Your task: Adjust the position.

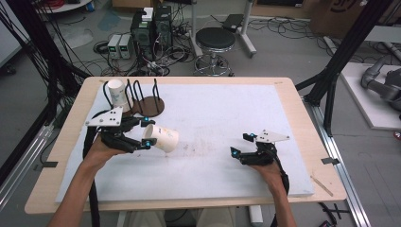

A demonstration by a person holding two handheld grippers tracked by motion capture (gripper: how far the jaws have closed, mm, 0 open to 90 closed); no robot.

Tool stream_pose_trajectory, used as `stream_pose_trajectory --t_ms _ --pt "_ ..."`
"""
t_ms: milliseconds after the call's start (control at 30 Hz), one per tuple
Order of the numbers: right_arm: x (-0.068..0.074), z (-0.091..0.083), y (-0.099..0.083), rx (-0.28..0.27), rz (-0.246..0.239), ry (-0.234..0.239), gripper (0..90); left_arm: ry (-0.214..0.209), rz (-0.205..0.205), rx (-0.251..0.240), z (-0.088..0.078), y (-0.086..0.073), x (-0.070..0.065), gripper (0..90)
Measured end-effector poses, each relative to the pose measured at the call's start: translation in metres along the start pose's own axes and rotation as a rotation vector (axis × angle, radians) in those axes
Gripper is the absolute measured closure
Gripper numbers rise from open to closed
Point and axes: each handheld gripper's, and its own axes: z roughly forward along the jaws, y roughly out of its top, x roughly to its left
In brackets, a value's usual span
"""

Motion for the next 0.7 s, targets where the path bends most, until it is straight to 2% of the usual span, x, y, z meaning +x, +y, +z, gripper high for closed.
stream_pose_trajectory --t_ms 333,400,533,600,700 --pt "0.004 -0.008 0.037 -0.003 -0.076 0.115 18.1 -0.010 -0.012 -0.012 0.003 -0.002 0.002 35.5" --pt "0.004 -0.008 0.039 -0.005 -0.080 0.123 18.1 -0.013 -0.015 -0.010 0.004 -0.003 0.002 35.6" --pt "0.006 -0.006 0.047 0.002 -0.097 0.174 18.1 -0.027 -0.022 -0.015 0.009 -0.003 0.000 35.6" --pt "0.008 -0.004 0.052 -0.002 -0.112 0.209 18.1 -0.039 -0.020 -0.013 0.015 -0.002 0.000 35.6" --pt "0.012 0.001 0.063 0.019 -0.141 0.266 18.1 -0.060 -0.018 -0.012 0.023 0.000 -0.002 35.5"
